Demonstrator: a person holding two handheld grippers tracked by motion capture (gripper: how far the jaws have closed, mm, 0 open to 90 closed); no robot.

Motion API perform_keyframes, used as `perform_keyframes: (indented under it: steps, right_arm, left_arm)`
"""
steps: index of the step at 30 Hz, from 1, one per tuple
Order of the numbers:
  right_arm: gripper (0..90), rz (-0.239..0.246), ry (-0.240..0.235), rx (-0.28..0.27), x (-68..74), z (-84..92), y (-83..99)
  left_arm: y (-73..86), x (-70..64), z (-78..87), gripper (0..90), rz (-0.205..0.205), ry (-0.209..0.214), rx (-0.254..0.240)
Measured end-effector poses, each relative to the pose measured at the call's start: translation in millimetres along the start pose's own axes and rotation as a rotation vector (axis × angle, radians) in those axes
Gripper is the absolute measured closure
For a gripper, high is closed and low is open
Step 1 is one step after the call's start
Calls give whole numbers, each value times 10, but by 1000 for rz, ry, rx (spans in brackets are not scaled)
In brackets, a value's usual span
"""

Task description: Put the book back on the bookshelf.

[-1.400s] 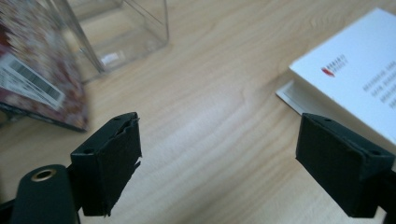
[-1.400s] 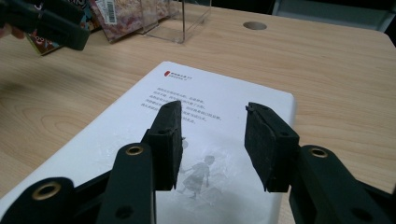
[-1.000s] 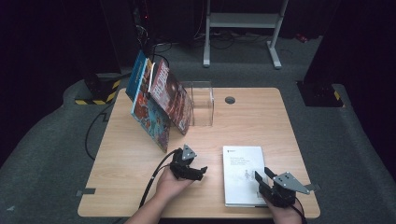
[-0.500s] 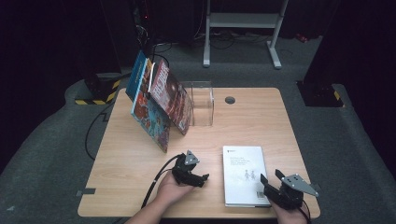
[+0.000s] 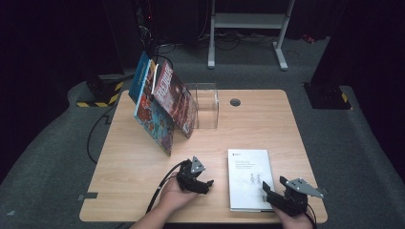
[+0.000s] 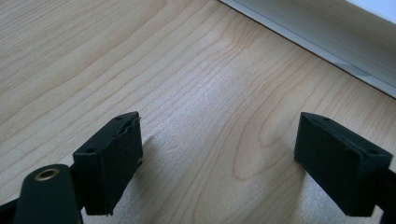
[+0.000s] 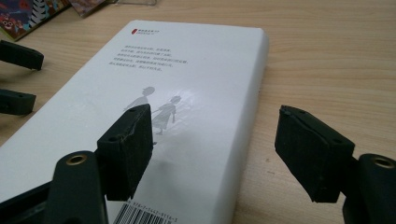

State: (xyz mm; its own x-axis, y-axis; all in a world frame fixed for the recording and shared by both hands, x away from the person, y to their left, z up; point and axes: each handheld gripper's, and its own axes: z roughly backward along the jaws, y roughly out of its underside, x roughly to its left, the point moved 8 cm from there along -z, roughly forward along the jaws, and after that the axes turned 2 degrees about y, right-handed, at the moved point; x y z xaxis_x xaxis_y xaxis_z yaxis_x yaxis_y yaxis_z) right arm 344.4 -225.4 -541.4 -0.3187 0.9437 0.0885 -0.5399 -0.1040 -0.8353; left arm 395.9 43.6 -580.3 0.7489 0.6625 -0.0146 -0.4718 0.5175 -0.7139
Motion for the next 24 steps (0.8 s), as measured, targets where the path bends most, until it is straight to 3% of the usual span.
perform_keyframes:
  steps: [5,11,15,19,20,24]
  right_arm:
    - [274,14,6,5,32,9,29]
    - [268,-28,4,24,-7,5,85]
    - [253,-57,-28,54,-7,-18,129]
    - [255,-88,-76,69,57,-43,144]
    - [255,-84,-83,66,76,-54,144]
    - [267,-34,-30,55,139,-49,122]
  left_arm:
    - [2,8,-1,148,12,-10,-1]
    - [9,27,4,139,25,-25,0]
    - [1,7,10,151,-7,-30,-7]
    - [3,6,2,151,10,-15,-2]
    - [2,4,2,150,8,-15,-2]
    - [-1,-4,-1,151,7,-12,-2]
